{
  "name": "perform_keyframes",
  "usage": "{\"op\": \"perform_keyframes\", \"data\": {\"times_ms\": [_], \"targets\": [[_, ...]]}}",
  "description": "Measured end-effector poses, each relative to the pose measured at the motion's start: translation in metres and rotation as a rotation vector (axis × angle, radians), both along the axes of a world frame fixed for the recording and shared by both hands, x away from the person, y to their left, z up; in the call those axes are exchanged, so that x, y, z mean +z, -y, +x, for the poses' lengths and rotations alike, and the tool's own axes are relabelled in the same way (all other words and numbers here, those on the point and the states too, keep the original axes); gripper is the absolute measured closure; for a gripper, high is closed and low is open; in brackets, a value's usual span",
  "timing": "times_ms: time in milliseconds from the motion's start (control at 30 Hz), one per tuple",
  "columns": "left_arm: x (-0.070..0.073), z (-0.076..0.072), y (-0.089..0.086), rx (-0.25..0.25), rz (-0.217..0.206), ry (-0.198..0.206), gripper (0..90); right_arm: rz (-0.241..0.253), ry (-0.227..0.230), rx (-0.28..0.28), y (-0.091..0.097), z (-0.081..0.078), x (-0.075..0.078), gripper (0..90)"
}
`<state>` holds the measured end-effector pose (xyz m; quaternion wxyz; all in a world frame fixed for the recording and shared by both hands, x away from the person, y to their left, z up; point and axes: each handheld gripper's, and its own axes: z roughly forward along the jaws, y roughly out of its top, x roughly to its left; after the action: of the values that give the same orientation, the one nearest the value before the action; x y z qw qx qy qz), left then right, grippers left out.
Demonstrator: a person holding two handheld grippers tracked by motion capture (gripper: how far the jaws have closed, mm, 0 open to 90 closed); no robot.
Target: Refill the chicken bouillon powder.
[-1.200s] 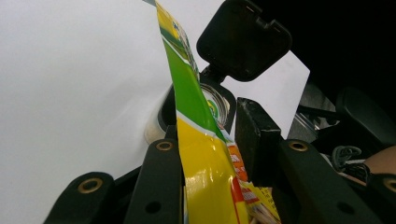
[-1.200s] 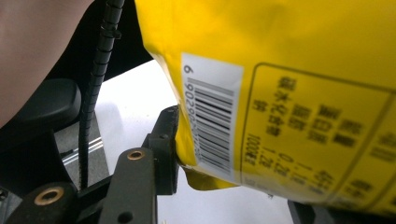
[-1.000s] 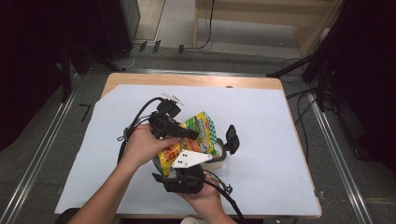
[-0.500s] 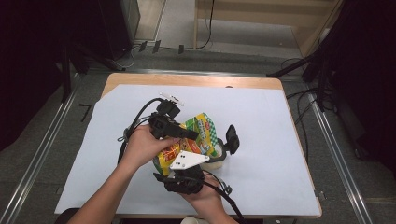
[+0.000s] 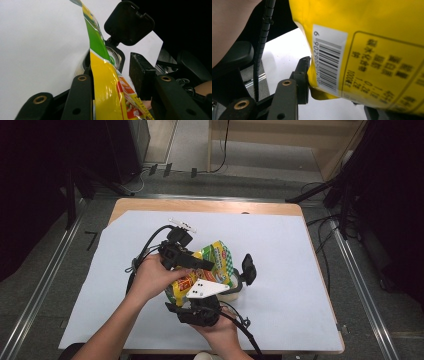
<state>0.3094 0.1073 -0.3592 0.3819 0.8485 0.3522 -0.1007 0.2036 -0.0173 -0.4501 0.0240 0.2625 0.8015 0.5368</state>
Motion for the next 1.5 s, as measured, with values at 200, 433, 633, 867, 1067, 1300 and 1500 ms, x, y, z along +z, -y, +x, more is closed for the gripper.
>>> {"op": "perform_keyframes", "data": {"times_ms": [200,433,633,867,1067,1300,1500], "targets": [[0.0032,-0.0045,-0.0035,0.004,0.001,-0.003,62.0,0.013,-0.001,0.001,0.0015,-0.0010,0.0015,60.5],[0.0029,-0.0054,-0.0034,0.008,0.042,0.032,75.5,-0.005,0.004,0.013,0.0006,-0.0013,0.0013,59.7],[0.0036,-0.0062,-0.0024,0.016,0.047,0.052,80.8,0.000,0.003,0.056,-0.0009,-0.0023,0.0015,53.8],[0.0028,-0.0061,-0.0011,0.011,0.039,0.057,81.6,-0.048,0.043,0.054,-0.0042,-0.0056,0.0022,60.6],[0.0016,-0.0035,0.0004,0.011,0.012,0.036,78.4,-0.033,0.037,0.032,-0.0027,-0.0048,0.0018,61.7],[0.0031,-0.0040,0.0022,0.002,0.002,0.029,69.4,0.012,0.016,0.016,0.0004,-0.0020,0.0015,62.0],[0.0051,-0.0068,0.0015,0.008,-0.003,0.039,64.4,0.022,0.001,0.004,0.0016,-0.0004,0.0006,62.4]]}}
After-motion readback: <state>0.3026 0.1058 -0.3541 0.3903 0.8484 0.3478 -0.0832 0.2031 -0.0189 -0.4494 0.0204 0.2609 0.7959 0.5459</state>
